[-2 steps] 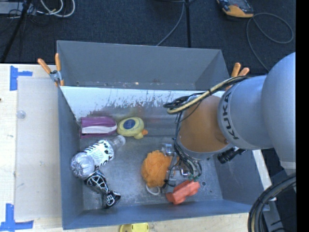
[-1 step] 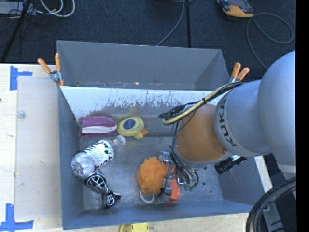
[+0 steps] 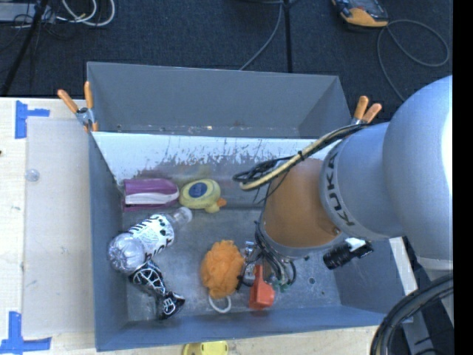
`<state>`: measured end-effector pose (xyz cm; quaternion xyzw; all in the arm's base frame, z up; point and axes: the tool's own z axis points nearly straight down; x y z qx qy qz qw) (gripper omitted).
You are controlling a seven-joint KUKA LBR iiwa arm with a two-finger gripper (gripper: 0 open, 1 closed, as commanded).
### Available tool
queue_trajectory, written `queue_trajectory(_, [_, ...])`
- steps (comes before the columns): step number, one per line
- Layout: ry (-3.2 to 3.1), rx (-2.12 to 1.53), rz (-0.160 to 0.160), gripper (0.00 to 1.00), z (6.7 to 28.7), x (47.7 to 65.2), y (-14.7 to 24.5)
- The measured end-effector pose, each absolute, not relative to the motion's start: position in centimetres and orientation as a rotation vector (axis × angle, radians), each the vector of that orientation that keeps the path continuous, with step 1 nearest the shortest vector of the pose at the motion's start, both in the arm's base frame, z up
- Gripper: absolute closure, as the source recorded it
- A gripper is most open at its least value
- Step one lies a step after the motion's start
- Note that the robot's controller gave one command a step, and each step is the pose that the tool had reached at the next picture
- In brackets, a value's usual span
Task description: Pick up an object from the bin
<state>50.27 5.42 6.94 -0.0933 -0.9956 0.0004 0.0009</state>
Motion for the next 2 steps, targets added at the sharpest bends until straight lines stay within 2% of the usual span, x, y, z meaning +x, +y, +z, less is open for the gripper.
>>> queue_trajectory(2, [-3.127, -0.290, 0.002, 1.00, 6.96, 50.27, 5.42])
